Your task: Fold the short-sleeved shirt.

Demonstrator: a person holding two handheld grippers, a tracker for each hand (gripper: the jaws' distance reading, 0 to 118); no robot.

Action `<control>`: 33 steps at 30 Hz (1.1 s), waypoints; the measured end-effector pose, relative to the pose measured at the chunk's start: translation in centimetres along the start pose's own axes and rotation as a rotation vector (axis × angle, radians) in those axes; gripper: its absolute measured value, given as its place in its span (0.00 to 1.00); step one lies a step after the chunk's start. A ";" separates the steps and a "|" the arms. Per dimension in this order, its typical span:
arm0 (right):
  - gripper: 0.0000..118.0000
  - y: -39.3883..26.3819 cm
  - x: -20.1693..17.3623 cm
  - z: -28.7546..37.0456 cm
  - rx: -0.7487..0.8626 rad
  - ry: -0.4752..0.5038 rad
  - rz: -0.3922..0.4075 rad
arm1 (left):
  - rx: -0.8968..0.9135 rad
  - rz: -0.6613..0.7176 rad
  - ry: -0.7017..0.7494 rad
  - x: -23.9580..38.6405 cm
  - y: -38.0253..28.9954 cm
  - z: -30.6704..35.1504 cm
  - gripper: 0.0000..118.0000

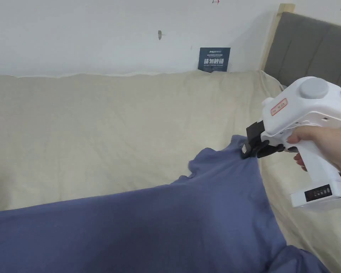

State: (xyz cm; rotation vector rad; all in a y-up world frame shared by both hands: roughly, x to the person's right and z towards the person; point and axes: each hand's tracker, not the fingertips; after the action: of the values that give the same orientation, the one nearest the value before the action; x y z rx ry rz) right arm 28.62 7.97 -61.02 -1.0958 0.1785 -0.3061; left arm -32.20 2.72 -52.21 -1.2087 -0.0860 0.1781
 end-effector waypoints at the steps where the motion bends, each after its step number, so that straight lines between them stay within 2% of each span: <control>1: 0.02 -0.5 0.2 1.3 0.021 0.031 -0.004 | 0.012 0.000 -0.009 0.0 -0.5 0.6 0.03; 6: 0.02 -2.5 2.4 6.9 0.052 0.077 -0.005 | 0.090 -0.021 -0.086 -0.5 -4.0 4.9 0.03; 10: 0.02 -8.0 3.3 11.8 0.074 0.125 -0.001 | 0.116 -0.027 -0.158 -1.3 -8.1 8.8 0.03; 13: 0.02 -12.2 4.6 14.2 0.068 0.124 0.000 | 0.109 -0.016 -0.200 -2.2 -11.9 10.2 0.03; 16: 0.02 -16.9 6.2 15.3 0.038 0.129 -0.041 | 0.101 0.050 -0.275 -2.5 -16.1 10.8 0.03; 20: 0.02 -22.0 8.5 14.5 -0.004 0.114 -0.089 | 0.065 0.072 -0.294 -3.2 -20.5 9.7 0.03; 25: 0.02 -26.4 11.0 9.5 -0.079 0.041 -0.124 | 0.004 0.150 -0.325 -3.1 -23.8 6.1 0.03; 30: 0.02 -28.1 12.6 6.2 -0.073 0.026 -0.228 | 0.001 0.179 -0.303 -4.1 -25.3 3.1 0.04; 32: 0.03 -28.0 12.7 5.8 -0.063 0.016 -0.227 | 0.007 0.208 -0.309 -4.9 -25.8 3.1 0.11; 33: 0.05 -28.0 12.5 5.9 -0.056 0.004 -0.227 | 0.016 0.216 -0.300 -5.1 -26.0 3.1 0.21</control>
State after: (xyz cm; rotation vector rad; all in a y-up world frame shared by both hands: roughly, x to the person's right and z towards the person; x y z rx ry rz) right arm 37.81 -2.96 -33.29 -1.1728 0.0657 -0.5092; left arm -35.35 -4.22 -26.64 -1.1676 -0.2158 0.5480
